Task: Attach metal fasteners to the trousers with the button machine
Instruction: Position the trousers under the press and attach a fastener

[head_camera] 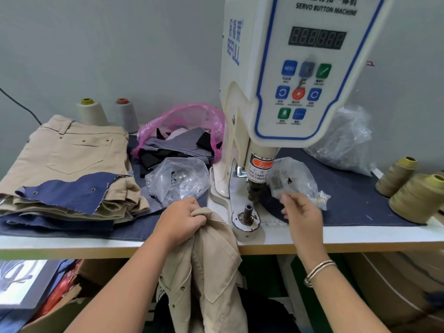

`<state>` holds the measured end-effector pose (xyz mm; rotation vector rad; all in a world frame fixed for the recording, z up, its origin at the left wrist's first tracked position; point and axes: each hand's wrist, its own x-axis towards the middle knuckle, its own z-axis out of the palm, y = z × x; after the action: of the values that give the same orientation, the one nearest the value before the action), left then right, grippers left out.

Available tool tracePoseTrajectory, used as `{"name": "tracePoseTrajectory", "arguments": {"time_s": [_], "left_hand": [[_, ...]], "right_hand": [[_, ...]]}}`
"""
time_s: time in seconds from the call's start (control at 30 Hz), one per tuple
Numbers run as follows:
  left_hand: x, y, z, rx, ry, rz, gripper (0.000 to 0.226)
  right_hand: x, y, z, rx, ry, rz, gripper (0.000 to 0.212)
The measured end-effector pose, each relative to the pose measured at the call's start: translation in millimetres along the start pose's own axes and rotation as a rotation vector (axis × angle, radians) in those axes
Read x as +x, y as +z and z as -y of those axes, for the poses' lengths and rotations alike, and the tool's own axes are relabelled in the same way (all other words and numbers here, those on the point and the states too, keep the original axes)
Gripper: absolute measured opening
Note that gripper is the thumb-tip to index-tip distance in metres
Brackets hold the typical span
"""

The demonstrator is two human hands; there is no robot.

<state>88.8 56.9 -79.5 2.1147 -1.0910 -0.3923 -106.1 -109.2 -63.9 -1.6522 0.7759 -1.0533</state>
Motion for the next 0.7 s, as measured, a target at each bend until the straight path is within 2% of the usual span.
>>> {"name": "tracePoseTrajectory", "arguments": {"time_s": [0.23,0.47,0.63,0.7], "left_hand": [[-1.3,0.3,-1.7,0.005,-0.004,-0.007,0.025],[-0.8,0.2,-2.4,0.030,-0.004,0.000,0.023],[-0.1,1.2,-2.0,0.034,-0.019,0.001,0.023],[0.7,2.3,-0.8,0.036,-0.012,-0.007,0.024]], "right_hand": [[17.8,-38.7,-8.9,-0.189,-0.003,0.073,0.013],[14.3,-64.3,-21.6,-0.269,0.010,0.090,0.020],[9.7,-45.9,6.7,-0.227,-0.123,0.078,0.025],[-0.1,-27.6,28.9,-0.176,-0.259,0.170,0.024]]}}
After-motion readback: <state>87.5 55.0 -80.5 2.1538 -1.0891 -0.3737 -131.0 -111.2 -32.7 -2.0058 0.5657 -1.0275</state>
